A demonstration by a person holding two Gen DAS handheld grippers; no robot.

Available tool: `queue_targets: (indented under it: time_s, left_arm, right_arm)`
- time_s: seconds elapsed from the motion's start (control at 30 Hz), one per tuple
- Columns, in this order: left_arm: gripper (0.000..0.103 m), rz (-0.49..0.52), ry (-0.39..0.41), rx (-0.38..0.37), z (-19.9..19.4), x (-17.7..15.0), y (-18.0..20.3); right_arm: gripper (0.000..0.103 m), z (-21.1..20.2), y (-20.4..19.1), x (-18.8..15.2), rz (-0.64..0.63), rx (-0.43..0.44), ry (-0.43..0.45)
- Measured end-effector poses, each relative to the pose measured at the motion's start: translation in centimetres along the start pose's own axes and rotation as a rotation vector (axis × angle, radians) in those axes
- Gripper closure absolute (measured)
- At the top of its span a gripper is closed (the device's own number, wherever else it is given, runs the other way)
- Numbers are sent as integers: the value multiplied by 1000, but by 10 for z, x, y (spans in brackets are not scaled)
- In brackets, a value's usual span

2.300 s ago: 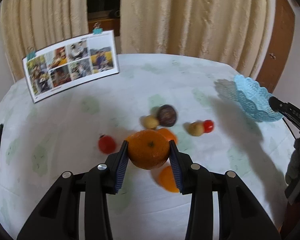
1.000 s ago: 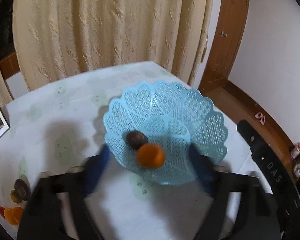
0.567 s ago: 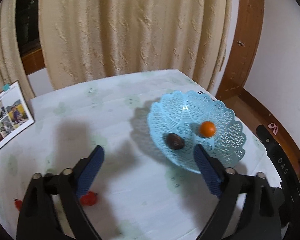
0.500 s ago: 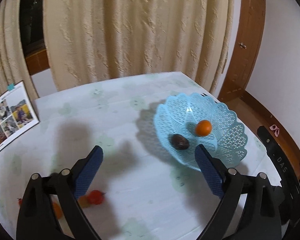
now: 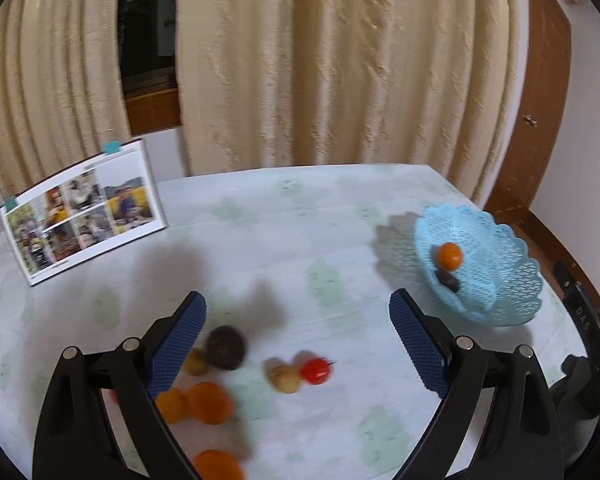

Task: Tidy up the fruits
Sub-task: 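Move both open tools back from the basket to the fruit pile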

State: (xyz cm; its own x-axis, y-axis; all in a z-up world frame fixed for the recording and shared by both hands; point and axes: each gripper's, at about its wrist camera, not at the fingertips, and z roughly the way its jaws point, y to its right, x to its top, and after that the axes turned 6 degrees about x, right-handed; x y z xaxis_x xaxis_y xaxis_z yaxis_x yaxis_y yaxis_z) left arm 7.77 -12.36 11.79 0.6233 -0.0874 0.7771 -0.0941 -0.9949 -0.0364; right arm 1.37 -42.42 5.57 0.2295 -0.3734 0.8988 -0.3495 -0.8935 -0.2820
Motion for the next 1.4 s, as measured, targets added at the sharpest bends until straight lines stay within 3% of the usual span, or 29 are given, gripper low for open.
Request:
queue_targets:
  time_s: [0.43,0.77,1.17,1.4]
  left_arm:
    - [11,-71,-29,106,-4,-35,-78]
    - [11,-144,-82,162,6,-60,-125]
    - [11,-215,-116,207,7,-80,-169]
    - [11,-241,-135,223,7,-91,-186]
  right_arm:
    - [20,-9,-32,-16,-71,43,-25]
    - [14,-20,-92,-30,-144,212,-96]
    - [14,-19,-155,-70,-169,460,-336]
    - [14,-37,-200,-107,-305,629,-483]
